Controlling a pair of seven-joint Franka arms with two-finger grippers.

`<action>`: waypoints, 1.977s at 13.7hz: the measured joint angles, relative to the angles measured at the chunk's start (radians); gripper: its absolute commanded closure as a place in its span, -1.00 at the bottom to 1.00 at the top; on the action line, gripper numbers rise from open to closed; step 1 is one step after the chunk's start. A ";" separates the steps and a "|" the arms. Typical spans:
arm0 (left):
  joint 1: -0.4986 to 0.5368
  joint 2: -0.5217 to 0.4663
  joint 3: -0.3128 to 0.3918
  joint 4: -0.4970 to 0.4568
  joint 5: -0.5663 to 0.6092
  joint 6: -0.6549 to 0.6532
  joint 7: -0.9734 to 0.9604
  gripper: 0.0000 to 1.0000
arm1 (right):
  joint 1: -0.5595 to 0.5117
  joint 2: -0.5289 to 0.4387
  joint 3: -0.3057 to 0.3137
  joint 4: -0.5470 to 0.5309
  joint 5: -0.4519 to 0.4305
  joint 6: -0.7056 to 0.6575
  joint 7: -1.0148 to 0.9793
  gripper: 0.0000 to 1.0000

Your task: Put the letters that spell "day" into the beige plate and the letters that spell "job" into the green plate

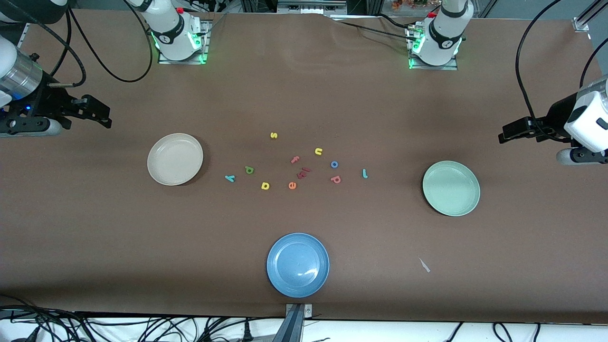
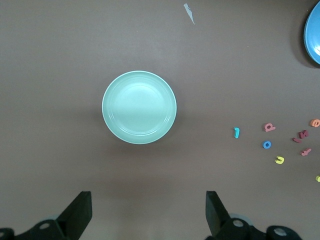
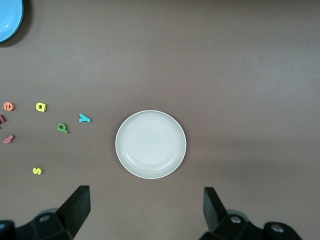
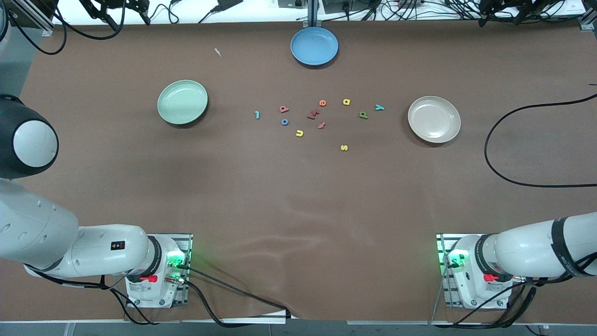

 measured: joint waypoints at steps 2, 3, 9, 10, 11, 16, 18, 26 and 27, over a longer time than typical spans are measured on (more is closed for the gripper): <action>0.000 0.005 0.000 0.001 0.000 0.000 0.000 -1.00 | 0.000 0.000 0.000 0.000 0.000 0.000 0.000 -1.00; 0.000 0.009 0.000 0.001 0.000 0.000 0.000 -1.00 | 0.000 0.000 0.000 0.000 0.000 0.000 0.000 -1.00; -0.002 0.013 -0.002 0.001 0.000 0.000 -0.023 -1.00 | 0.000 0.000 0.000 0.000 0.000 0.000 0.000 -1.00; -0.003 0.014 -0.002 0.001 0.000 0.000 -0.026 -1.00 | 0.000 0.000 0.000 0.000 0.000 0.000 0.000 -1.00; -0.003 0.014 -0.004 0.001 0.000 0.000 -0.027 -1.00 | 0.000 0.000 0.000 0.000 0.000 0.000 0.000 -1.00; -0.016 0.024 -0.008 0.001 0.000 0.000 -0.051 -1.00 | 0.000 0.000 0.000 0.000 0.000 0.000 0.000 -1.00; -0.017 0.027 -0.008 0.001 0.000 0.000 -0.053 -1.00 | 0.000 0.000 0.000 0.000 0.000 0.000 -0.001 -1.00; -0.017 0.027 -0.007 0.005 0.000 0.000 -0.054 -0.98 | 0.001 0.000 0.005 0.000 0.000 0.000 -0.002 -1.00; -0.017 0.027 -0.007 0.005 0.001 0.000 -0.050 -0.98 | 0.001 0.000 0.005 0.000 0.000 0.000 -0.002 -1.00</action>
